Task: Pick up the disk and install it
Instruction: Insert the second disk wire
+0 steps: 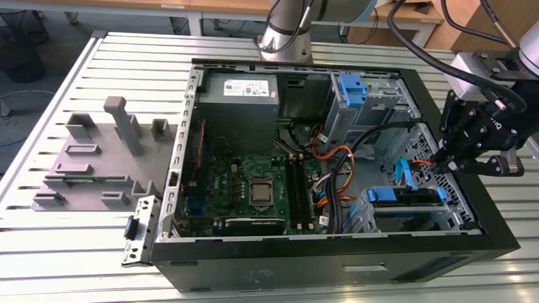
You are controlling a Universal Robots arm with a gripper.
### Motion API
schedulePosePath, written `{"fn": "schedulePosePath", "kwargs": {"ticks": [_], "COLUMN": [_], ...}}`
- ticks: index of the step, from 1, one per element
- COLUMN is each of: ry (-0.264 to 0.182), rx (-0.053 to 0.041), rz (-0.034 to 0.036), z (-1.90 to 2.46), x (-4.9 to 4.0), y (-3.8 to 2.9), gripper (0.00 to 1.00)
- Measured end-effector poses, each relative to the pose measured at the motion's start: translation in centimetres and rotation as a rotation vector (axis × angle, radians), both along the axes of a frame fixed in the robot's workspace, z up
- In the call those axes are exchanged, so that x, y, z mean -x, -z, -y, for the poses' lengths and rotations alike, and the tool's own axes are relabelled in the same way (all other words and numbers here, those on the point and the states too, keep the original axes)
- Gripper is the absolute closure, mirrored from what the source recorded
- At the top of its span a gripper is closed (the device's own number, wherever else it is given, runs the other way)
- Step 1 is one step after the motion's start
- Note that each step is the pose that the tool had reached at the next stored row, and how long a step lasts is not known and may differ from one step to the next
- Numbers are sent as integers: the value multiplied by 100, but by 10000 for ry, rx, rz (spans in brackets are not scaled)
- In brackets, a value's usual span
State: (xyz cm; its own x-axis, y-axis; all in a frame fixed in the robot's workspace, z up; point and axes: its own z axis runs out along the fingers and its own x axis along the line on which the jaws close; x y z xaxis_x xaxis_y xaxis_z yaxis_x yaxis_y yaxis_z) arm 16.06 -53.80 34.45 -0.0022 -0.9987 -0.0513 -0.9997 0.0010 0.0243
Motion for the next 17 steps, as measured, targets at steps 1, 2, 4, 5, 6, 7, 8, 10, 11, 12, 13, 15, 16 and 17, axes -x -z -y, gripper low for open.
{"fn": "schedulePosePath", "kwargs": {"ticks": [1, 2, 4, 5, 6, 7, 8, 10, 11, 12, 13, 15, 16, 17], "ry": [0, 0, 0, 0, 0, 0, -1, -1, -2, -2, -1, -2, -1, -1], "rx": [3, 1, -2, -2, -2, -1, -2, -2, -3, -7, -6, -3, -3, -2], "rz": [0, 0, 1, 1, 1, 1, 1, 1, 5, 9, 15, 30, 35, 39], "z": [0, 0, -1, -1, -1, -1, -1, -2, -4, -4, -3, -2, -2, -1], "x": [0, 0, 0, 0, 0, 0, 0, 1, 8, 28, 53, 108, 129, 145], "y": [-1, -1, 1, 1, 1, 0, 1, 1, 1, 2, 2, 2, 2, 1], "gripper": [78, 83, 83, 83, 83, 83, 83, 83, 83, 83, 83, 83, 83, 83]}}
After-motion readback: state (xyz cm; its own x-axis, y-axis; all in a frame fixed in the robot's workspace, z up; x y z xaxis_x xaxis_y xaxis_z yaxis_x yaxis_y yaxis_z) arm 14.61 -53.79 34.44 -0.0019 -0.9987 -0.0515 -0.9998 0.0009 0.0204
